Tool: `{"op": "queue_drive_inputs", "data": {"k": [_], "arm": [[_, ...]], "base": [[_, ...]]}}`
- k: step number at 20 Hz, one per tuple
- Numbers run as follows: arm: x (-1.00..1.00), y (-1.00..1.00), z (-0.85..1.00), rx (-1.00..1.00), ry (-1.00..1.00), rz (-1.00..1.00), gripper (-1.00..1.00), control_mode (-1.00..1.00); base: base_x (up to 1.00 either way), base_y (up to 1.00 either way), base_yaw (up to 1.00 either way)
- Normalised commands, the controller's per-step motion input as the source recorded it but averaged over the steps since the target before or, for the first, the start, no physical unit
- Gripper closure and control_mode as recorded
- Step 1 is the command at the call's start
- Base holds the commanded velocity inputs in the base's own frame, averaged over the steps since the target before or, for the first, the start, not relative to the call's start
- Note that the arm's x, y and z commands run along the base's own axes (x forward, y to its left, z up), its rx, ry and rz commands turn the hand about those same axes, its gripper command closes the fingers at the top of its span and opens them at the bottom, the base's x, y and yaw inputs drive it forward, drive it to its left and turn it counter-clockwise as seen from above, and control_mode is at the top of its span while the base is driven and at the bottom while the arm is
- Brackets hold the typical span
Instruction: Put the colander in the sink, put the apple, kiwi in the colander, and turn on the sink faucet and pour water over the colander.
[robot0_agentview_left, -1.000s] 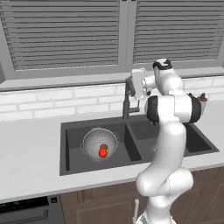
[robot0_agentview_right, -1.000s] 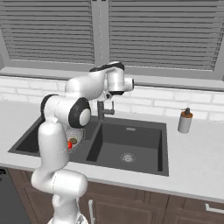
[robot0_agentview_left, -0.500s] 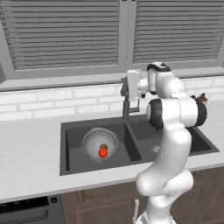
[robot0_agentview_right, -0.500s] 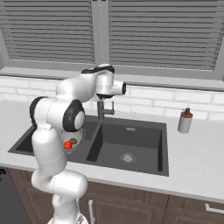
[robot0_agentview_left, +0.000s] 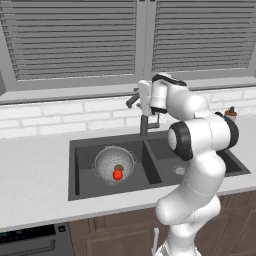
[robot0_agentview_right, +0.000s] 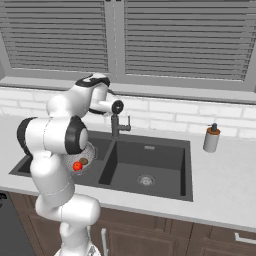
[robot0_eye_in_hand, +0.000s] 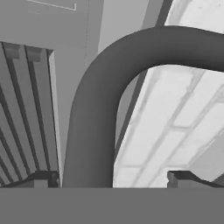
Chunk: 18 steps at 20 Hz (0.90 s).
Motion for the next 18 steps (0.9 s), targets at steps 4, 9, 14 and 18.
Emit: {"op": "queue_drive_inputs", "data": {"k": [4,9,14,18], "arm": [[0.0,0.14,-0.01,-0.02,0.04,-0.25,-1.0,-1.0],[-0.14,-0.06,0.02,0.0,0.06,-0.14,-1.0,-1.0],[-0.65,-0.33,0.19,0.01,0.04,-0.05,-1.0,-1.0],[-0.99,-0.51,0.27,0.0,0.0,0.0,-1.0,-1.0]], "base": [[0.0,0.0,0.0],[0.0,0.0,0.0],[0.0,0.0,0.0],[0.0,0.0,0.0]]}}
